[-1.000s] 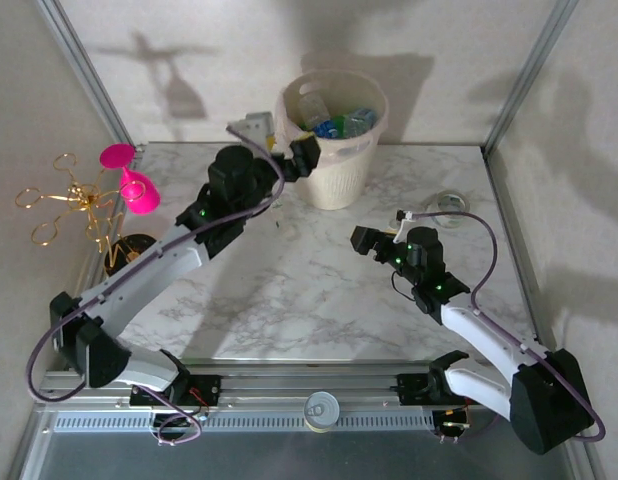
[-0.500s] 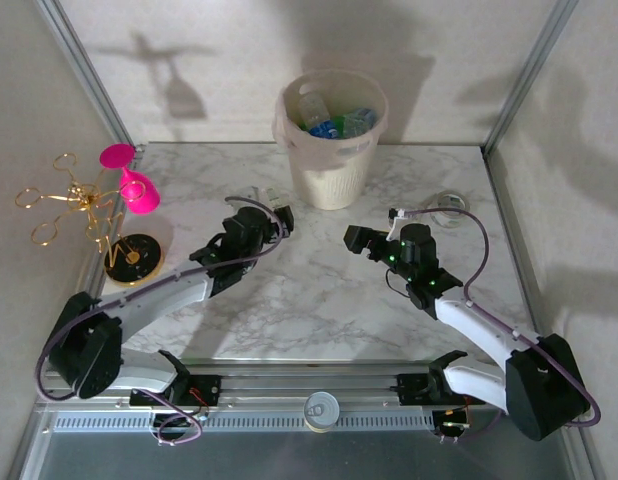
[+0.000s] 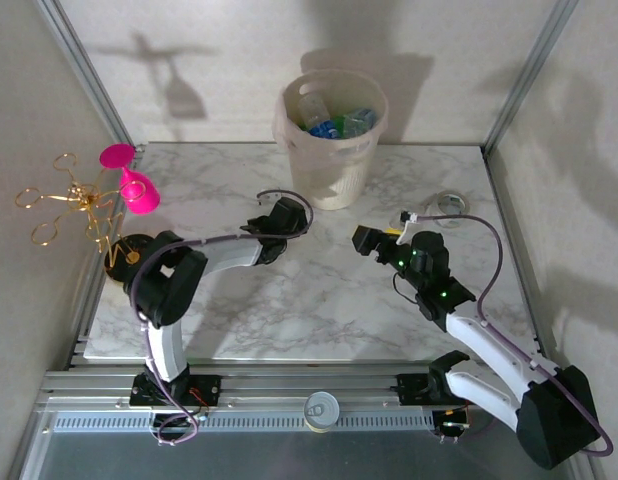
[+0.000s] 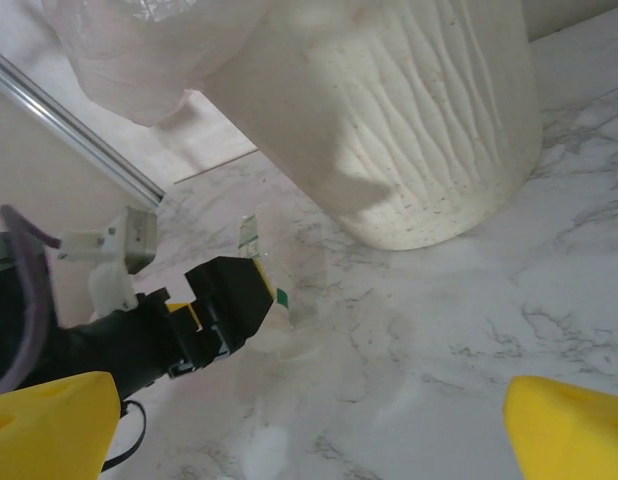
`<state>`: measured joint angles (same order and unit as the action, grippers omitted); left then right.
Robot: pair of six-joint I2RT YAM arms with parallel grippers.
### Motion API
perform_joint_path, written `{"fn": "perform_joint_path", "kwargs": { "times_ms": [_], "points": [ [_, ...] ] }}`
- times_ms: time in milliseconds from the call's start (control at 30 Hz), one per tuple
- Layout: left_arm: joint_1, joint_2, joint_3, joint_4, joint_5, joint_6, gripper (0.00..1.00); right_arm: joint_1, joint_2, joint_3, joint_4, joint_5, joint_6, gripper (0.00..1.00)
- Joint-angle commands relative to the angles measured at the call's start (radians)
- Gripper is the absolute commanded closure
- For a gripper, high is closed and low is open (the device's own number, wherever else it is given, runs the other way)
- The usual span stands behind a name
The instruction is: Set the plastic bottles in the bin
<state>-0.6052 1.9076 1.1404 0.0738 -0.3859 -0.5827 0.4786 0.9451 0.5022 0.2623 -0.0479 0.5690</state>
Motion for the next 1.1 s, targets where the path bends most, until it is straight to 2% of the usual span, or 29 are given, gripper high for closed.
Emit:
{"fn": "perform_joint_path", "kwargs": {
  "times_ms": [0, 200, 367, 600, 767, 933, 1067],
  "points": [
    [0.026, 0.07, 0.056, -0.037, -0.019, -0.031, 0.0, 0.008, -0.037, -0.016, -0.036, 0.047, -0.022, 0.01],
    [0.062, 0.153, 0.114, -0.016, -0.003, -0.035, 0.0, 0.008, -0.054, -0.019, -0.056, 0.06, -0.035, 0.01],
    [0.065, 0.191, 0.165, -0.01, -0.004, -0.013, 0.06, 0.008, -0.054, -0.017, -0.063, 0.063, -0.04, 0.01],
    [0.065, 0.194, 0.156, -0.005, -0.018, 0.0, 0.35, 0.008, -0.051, -0.013, -0.061, 0.065, -0.039, 0.01],
    [0.065, 0.115, 0.062, 0.041, -0.023, 0.0, 0.46, 0.008, -0.036, -0.011, -0.047, 0.056, -0.035, 0.01],
    [0.054, -0.053, -0.088, 0.114, -0.007, 0.003, 0.47, 0.008, 0.003, 0.005, -0.021, 0.026, -0.025, 0.01],
    [0.038, -0.237, -0.251, 0.26, 0.089, 0.031, 0.46, 0.008, 0.055, 0.03, 0.017, -0.016, -0.011, 0.01]
  ]
}}
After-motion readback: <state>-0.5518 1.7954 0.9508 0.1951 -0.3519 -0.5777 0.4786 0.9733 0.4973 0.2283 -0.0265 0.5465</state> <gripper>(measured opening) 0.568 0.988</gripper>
